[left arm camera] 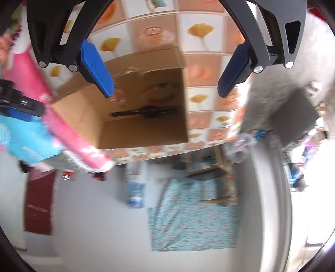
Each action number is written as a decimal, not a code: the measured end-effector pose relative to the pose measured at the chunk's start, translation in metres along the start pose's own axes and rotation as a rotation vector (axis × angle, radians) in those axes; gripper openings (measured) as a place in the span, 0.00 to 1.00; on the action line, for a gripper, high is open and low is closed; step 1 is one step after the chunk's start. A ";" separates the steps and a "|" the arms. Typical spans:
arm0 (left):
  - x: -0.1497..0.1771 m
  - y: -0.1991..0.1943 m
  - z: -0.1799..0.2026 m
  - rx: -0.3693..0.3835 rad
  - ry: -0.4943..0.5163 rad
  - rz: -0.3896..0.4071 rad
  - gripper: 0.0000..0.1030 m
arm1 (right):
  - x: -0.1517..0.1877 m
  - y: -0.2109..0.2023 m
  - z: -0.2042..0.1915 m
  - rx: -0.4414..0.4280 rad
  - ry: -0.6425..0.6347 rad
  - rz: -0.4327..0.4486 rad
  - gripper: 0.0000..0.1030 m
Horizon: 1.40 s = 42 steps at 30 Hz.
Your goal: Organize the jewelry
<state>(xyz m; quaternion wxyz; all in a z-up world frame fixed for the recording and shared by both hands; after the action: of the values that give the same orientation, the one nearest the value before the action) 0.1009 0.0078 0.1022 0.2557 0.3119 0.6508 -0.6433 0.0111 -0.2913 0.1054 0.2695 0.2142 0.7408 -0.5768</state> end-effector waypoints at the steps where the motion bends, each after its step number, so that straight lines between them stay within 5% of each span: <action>1: 0.002 0.001 -0.001 -0.028 -0.010 -0.005 0.95 | 0.003 0.002 -0.001 0.029 -0.004 -0.008 0.88; 6: 0.009 0.006 -0.005 -0.036 -0.071 -0.073 0.95 | 0.018 0.019 -0.004 0.189 -0.009 -0.051 0.90; 12: 0.019 0.021 0.000 -0.034 -0.098 -0.172 0.95 | 0.029 0.029 -0.014 0.241 -0.018 -0.088 0.92; 17: 0.026 0.030 0.007 -0.052 -0.088 -0.235 0.95 | 0.028 0.035 -0.017 0.247 -0.033 -0.099 0.92; 42: 0.032 0.044 0.001 -0.053 -0.136 -0.296 0.95 | 0.037 0.050 -0.018 0.216 -0.008 -0.173 0.92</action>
<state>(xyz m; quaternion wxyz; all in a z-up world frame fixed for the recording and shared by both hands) 0.1117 0.0087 0.0488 0.2099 0.1616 0.6877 -0.6760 0.0119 -0.2613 0.0477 0.1969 0.1750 0.6892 -0.6750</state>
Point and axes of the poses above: each gripper's, at about its wrist camera, not at the fingertips, and y roughly the way its jaws point, z to its right, x to its underside, the point moved 3 cm from there along y, roughly the way its jaws point, and after that the axes turned 8 degrees about -z, right-handed, at the moved point
